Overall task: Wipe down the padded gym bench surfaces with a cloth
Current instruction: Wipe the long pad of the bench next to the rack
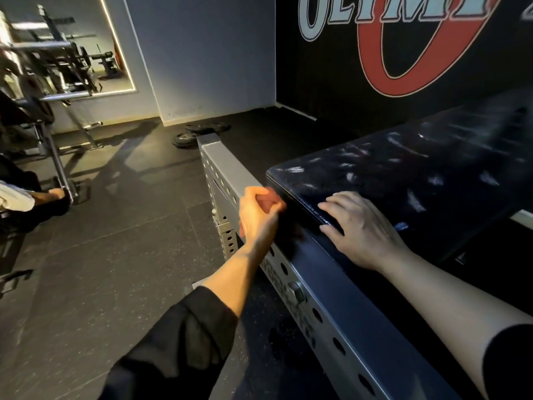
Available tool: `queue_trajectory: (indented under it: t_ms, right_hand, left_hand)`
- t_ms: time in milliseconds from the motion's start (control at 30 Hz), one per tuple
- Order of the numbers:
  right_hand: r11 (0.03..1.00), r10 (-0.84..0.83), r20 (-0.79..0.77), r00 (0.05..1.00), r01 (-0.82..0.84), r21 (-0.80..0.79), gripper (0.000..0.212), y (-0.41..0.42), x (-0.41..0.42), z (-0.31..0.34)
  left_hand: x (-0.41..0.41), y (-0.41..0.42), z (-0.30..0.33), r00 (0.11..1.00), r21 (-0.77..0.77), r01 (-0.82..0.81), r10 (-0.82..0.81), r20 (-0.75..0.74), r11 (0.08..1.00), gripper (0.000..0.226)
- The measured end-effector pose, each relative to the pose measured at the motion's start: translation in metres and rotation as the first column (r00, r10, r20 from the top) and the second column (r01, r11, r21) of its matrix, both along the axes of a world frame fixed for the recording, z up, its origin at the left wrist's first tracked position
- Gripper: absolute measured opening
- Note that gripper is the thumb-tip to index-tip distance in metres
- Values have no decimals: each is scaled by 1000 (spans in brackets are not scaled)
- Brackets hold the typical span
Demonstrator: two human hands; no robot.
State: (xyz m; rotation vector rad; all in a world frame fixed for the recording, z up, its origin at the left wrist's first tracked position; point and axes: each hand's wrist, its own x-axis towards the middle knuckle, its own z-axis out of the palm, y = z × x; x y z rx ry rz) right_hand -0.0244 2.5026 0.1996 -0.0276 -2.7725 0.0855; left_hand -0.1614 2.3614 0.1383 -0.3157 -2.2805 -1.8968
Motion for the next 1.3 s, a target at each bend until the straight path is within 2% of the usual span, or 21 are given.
queue_trajectory:
  t_ms: [67,133,233,367,433,567,667,733,800,867,933,1000,1100,1200,1300]
  right_hand:
    - [1000,-1,1,1000,1,6,45,0,0,-1]
    - [1000,-4,-11,1000,4,4,45,1,0,-1]
    - [1000,-3,-36,999,3,3,45,3,-2,-3]
    - [1000,-3,-70,998,4,16,49,8,-4,-8]
    - [999,-9,-98,995,13,38,52,7,-3,-6]
    - [998,-35,-264,964,46,38,49,2,8,3]
    - [997,-77,-357,931,73,-26,42,10,31,9]
    - [996,-94,-391,916,91,-26,33,25,53,7]
    - [993,-118,-365,924,114,-32,27,40,76,3]
    - [991,-131,-321,938,116,-64,25,47,96,-4]
    - [989,-138,-315,939,113,-97,23,50,111,-12]
    - [986,-141,-326,935,103,-132,21,51,120,-22]
    - [983,-126,-360,924,67,-171,21,52,125,-33]
    - [980,-122,-372,920,53,-191,25,52,124,-34]
    - [978,-109,-355,929,36,-206,23,53,127,-36]
  left_hand:
    - [-15,2,13,993,21,-98,96,63,995,24]
    - [-28,12,22,978,123,39,-63,199,992,13]
    - [-39,22,21,951,61,149,-159,264,987,27]
    - [-24,16,12,985,-9,75,-73,157,997,33]
    - [-5,17,14,985,-3,88,-87,147,996,30]
    - [47,17,5,983,-18,131,-128,131,991,28]
    - [83,4,5,954,85,253,-263,146,964,34]
    - [91,-3,16,972,179,155,-183,150,972,33]
    - [87,2,24,989,153,-2,-21,150,988,32]
    - [89,14,24,987,93,-8,-7,159,996,35]
    - [102,30,18,980,103,-9,-12,201,995,35]
    - [125,38,19,985,111,-42,22,173,993,34]
    - [167,42,14,995,144,10,-23,92,990,31]
    - [194,37,0,991,104,131,-130,-16,986,29]
    - [197,34,-2,989,37,148,-147,-17,988,30]
